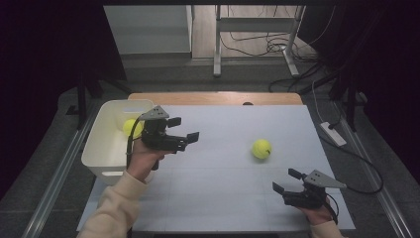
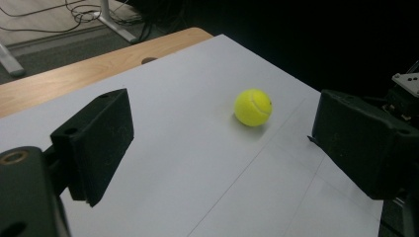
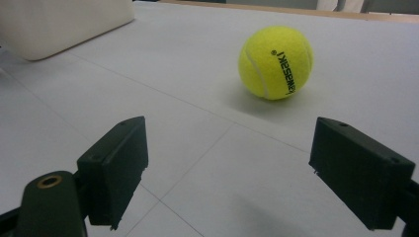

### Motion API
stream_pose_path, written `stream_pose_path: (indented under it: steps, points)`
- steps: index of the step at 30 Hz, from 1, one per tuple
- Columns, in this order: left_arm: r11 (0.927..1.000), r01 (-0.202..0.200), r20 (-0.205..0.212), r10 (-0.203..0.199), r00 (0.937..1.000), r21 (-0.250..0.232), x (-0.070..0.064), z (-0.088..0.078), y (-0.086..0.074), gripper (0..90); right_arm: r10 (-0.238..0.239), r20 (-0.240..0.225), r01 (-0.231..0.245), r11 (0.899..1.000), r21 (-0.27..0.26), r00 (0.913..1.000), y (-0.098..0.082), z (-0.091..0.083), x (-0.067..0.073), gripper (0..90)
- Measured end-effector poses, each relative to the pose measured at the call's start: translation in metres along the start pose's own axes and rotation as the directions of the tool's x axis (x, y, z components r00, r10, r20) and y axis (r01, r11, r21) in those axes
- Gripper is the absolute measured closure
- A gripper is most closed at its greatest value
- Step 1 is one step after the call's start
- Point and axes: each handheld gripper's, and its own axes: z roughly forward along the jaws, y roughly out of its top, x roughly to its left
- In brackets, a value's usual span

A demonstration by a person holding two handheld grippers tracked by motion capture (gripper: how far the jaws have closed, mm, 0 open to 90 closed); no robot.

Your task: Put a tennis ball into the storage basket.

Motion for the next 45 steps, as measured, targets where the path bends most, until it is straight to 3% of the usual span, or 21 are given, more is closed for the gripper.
stream_pose_path:
  steps: [20,25,37,45]
  points:
    - [0.9992,-0.01,0.038,0.008,0.9993,0.039,-0.015,0.035,0.001,10.4,-0.017,-0.006,0.017,1.0,-0.005,0.9998,0.001,0.002,0.003,14.8]
    - [0.9987,-0.008,0.017,0.008,0.9998,0.051,-0.015,0.044,0.001,10.4,-0.017,-0.004,0.017,1.0,-0.006,0.9999,0.001,0.002,0.003,14.8]
    - [0.9963,-0.008,0.016,0.007,0.9998,0.086,-0.018,0.062,-0.003,9.9,-0.022,-0.007,0.022,1.0,-0.001,0.9997,0.002,0.003,0.004,14.7]
    - [0.9943,-0.05,0.011,0.05,0.9987,0.094,-0.022,0.075,-0.004,10.0,-0.02,0.0,0.02,1.0,-0.006,0.9998,0.002,0.001,0.003,14.7]
